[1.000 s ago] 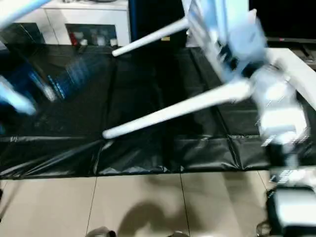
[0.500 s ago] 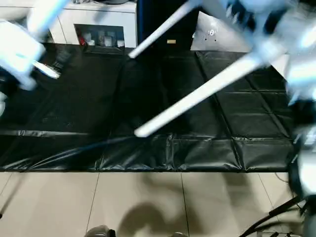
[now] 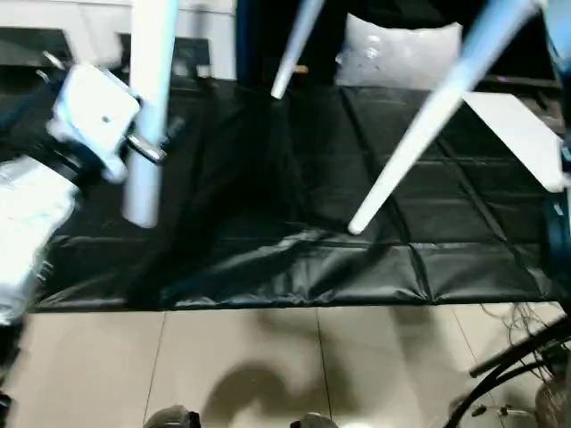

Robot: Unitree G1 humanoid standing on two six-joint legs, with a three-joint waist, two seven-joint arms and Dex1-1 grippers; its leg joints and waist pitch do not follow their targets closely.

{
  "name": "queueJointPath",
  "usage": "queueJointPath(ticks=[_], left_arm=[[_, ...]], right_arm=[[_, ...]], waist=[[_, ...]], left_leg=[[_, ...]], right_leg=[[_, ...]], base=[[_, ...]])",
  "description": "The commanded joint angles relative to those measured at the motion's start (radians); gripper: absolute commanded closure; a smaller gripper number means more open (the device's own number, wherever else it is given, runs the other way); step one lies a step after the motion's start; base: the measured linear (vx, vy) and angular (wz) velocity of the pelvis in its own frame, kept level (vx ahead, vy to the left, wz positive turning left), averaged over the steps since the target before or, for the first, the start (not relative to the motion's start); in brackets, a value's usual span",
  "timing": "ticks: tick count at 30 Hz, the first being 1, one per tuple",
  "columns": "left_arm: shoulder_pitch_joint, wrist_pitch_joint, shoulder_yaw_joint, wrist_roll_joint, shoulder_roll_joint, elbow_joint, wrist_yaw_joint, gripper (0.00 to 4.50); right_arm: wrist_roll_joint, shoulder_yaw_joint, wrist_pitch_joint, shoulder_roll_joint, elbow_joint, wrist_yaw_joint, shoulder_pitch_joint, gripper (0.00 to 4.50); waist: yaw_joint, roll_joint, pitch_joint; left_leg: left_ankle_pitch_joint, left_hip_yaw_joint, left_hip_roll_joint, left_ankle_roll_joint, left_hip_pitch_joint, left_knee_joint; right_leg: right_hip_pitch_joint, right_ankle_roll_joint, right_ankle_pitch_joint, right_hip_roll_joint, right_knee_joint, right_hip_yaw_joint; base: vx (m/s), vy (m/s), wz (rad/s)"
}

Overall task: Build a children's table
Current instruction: Flip table

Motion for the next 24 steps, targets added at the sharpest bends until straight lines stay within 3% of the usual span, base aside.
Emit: queueJointPath(ticks=[1,2,3,8,9,14,16,18,20,21,22,24], left_arm=[[0.005,0.001,0.028,-0.006,-0.014,0.006,0.029,0.0],[0.01,-0.004,0.034,-0.001,-0.027,0.018,0.034,0.0],[0.011,-0.004,0.037,-0.001,-0.032,0.021,0.036,0.0],[0.027,-0.034,0.058,-0.008,-0.061,0.069,0.05,0.0],[0.033,-0.043,0.059,-0.009,-0.061,0.081,0.05,0.0],[0.046,-0.092,0.083,-0.005,-0.062,0.144,0.055,0.0],[0.045,-0.104,0.088,-0.002,-0.058,0.158,0.05,0.0],[0.044,-0.13,0.097,0.003,-0.041,0.187,0.042,0.0],[0.042,-0.137,0.101,0.001,-0.036,0.196,0.04,0.0],[0.039,-0.15,0.106,0.003,-0.03,0.211,0.039,0.0],[0.033,-0.168,0.113,0.004,-0.021,0.239,0.036,0.0],[0.024,-0.188,0.116,0.015,-0.003,0.28,0.034,0.0]], right_arm=[[-0.029,0.048,0.003,0.02,0.05,0.114,-0.005,2.55],[-0.017,0.053,-0.005,0.044,0.065,0.15,-0.017,2.55],[-0.013,0.053,-0.006,0.05,0.067,0.16,-0.019,2.55],[0.025,0.04,-0.004,0.081,0.066,0.233,-0.006,2.55],[0.038,0.035,0.002,0.082,0.056,0.251,0.002,1.99],[0.083,0.016,0.043,0.073,-0.025,0.336,0.054,1.42],[0.103,0.007,0.071,0.067,-0.058,0.367,0.072,1.3],[0.136,-0.005,0.118,0.036,-0.147,0.43,0.118,1.16],[0.153,-0.011,0.145,0.021,-0.187,0.456,0.136,0.86],[0.18,-0.023,0.184,0.001,-0.243,0.497,0.16,0.86],[0.222,-0.045,0.242,-0.025,-0.319,0.555,0.188,0.81],[0.271,-0.071,0.285,-0.043,-0.367,0.598,0.198,0.56]], waist=[[-0.01,0.0,-0.077],[-0.012,0.001,-0.073],[-0.014,-0.006,-0.073],[-0.006,-0.001,-0.069],[-0.006,0.0,-0.069],[-0.003,-0.001,-0.068],[-0.005,-0.002,-0.07],[-0.002,0.004,-0.068],[-0.005,-0.001,-0.071],[-0.001,0.008,-0.071],[0.001,0.01,-0.073],[0.003,0.011,-0.077]], left_leg=[[-0.249,0.004,0.007,-0.013,0.025,-0.057],[-0.243,0.004,0.007,-0.003,0.023,-0.059],[-0.251,0.005,0.008,0.0,0.024,-0.058],[-0.304,0.003,0.011,-0.021,0.034,-0.064],[-0.309,0.003,0.012,-0.024,0.036,-0.064],[-0.344,-0.004,0.013,-0.035,0.037,-0.072],[-0.347,-0.004,0.013,-0.034,0.037,-0.07],[-0.359,-0.005,0.014,-0.034,0.042,-0.07],[-0.33,-0.006,0.013,-0.034,0.037,-0.071],[-0.335,-0.007,0.013,-0.035,0.04,-0.071],[-0.317,-0.007,0.014,-0.03,0.041,-0.07],[-0.322,-0.008,0.015,-0.016,0.043,-0.069]], right_leg=[[0.041,-0.223,-0.138,-0.033,-0.061,0.018],[0.04,-0.228,-0.133,-0.033,-0.061,0.018],[0.039,-0.227,-0.143,-0.033,-0.063,0.018],[0.031,-0.205,-0.207,-0.033,-0.069,0.02],[0.029,-0.204,-0.206,-0.033,-0.069,0.02],[0.034,-0.191,-0.212,-0.036,-0.071,0.018],[0.035,-0.196,-0.208,-0.035,-0.07,0.019],[0.032,-0.19,-0.226,-0.037,-0.073,0.021],[0.038,-0.203,-0.195,-0.037,-0.068,0.019],[0.038,-0.202,-0.197,-0.038,-0.069,0.019],[0.041,-0.204,-0.164,-0.037,-0.068,0.02],[0.044,-0.214,-0.125,-0.035,-0.062,0.018]], base=[[0.0,0.0,0.0],[0.0,0.0,0.0],[0.0,0.0,0.0],[0.0,0.0,0.0],[0.0,0.0,0.0],[0.0,0.0,0.0],[0.0,0.0,0.0],[0.0,0.0,0.0],[0.0,0.0,0.0],[0.0,0.0,0.0],[0.0,0.0,0.0],[0.0,0.0,0.0]])
